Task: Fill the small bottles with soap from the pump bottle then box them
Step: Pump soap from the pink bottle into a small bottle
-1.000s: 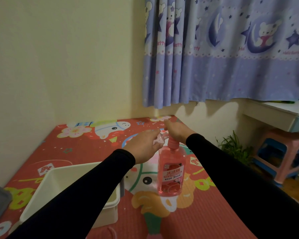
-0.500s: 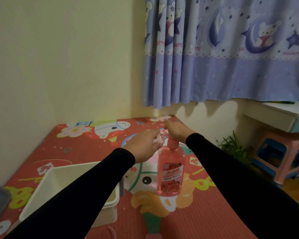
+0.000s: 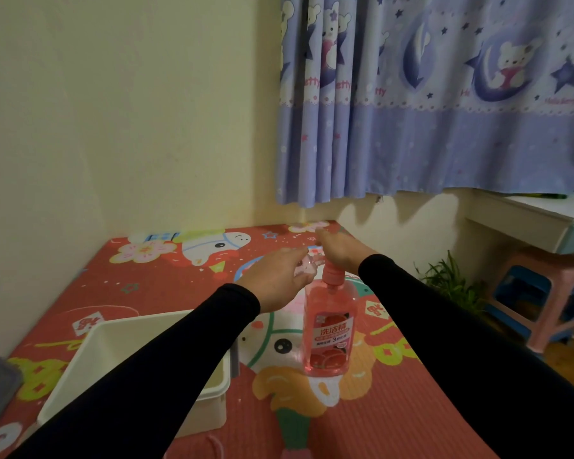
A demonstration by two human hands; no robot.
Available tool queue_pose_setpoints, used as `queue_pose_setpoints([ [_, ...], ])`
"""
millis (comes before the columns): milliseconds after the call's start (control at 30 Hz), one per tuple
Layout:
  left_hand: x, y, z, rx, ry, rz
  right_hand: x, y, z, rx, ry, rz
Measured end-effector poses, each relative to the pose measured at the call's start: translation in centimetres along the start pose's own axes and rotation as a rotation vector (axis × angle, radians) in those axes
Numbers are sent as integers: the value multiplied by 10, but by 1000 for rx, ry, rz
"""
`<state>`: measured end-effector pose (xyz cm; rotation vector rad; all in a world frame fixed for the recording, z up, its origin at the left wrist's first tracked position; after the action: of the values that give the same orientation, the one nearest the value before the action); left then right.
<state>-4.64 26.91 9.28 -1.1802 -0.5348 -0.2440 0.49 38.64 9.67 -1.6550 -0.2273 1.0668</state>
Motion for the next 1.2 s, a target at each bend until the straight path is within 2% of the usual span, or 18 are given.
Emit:
queue_pose_setpoints([
  [267, 7, -15, 2, 0, -3, -25, -8, -16, -1, 27, 2, 17],
  [533, -2, -1, 3, 2, 13, -30, -3, -2, -3, -20, -12, -123],
  [700, 10, -13, 2, -5, -4, -32, -8, -14, -3, -18, -11, 10],
  [933, 2, -1, -2, 7, 2, -25, -2, 1, 3, -9, -15, -16],
  [1200, 11, -13, 2, -8, -4, -14, -5, -14, 1, -2, -1, 2],
])
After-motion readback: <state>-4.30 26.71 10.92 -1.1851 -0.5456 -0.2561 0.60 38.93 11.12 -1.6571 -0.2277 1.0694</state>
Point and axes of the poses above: each hand's wrist, its own z-axis towards the middle knuckle, its own y-axis out of the palm, x = y × z, the point moved 7 cm from there along z, towards the middle knuckle, and after that the axes turned 12 degrees about -z, right-handed, at the moved point
